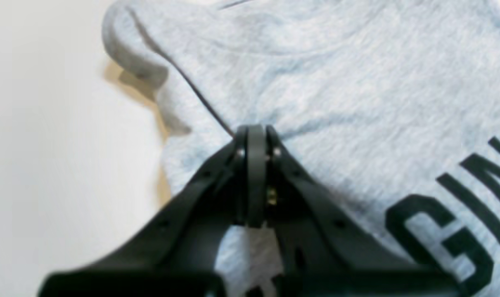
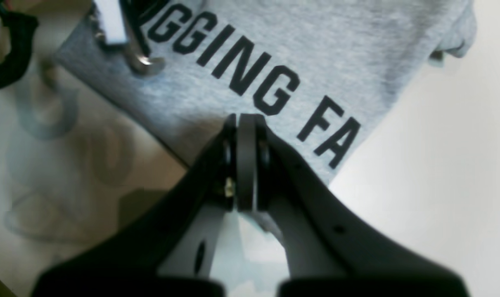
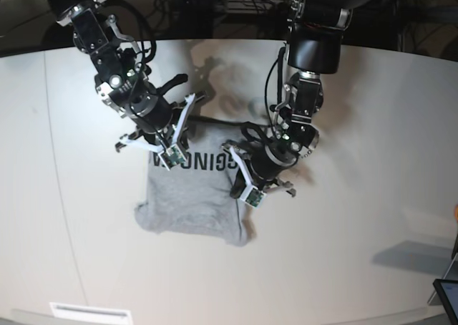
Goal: Fold the T-shirt properly
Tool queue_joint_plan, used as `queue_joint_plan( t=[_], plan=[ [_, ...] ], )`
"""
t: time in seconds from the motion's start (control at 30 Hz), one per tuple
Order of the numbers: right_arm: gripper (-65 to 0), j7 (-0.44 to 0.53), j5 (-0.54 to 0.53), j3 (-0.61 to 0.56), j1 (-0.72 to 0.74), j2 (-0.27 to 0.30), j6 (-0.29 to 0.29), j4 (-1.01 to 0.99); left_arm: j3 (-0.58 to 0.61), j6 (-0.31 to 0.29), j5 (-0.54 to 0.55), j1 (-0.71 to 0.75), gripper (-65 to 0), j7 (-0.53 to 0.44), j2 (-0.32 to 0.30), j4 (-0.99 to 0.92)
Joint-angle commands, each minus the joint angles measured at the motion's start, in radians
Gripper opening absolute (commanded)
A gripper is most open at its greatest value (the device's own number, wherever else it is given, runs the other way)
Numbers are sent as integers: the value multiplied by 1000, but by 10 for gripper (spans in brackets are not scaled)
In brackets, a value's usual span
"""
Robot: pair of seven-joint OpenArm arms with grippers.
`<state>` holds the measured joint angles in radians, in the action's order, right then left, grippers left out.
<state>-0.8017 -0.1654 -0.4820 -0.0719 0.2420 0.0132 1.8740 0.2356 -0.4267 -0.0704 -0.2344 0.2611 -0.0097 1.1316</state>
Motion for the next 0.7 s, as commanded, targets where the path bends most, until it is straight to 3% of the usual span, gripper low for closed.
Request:
queue_joint_plan(
  t=[0.0,0.33,0.43,0.57,0.67],
  plan=[
    [-650,25,2,4,16,-5,-3,17,-2,5,-9,-13,-648,14,-3,21],
    [-650,34,2,3,13,-5,-3,20,-5,5,-7,10,-648,25,-2,291],
    [-650,54,2,4,13,0,-3,43,-55,5,-7,65,-648,22,-3,396],
    [-650,184,3,6,-7,16,-3,63,-120,5,-15,175,-648,-7,-23,505],
    [-650,347,3,16,-35,29,-3,42,-140,5,-10,278,-648,-145,-80,545]
  ],
)
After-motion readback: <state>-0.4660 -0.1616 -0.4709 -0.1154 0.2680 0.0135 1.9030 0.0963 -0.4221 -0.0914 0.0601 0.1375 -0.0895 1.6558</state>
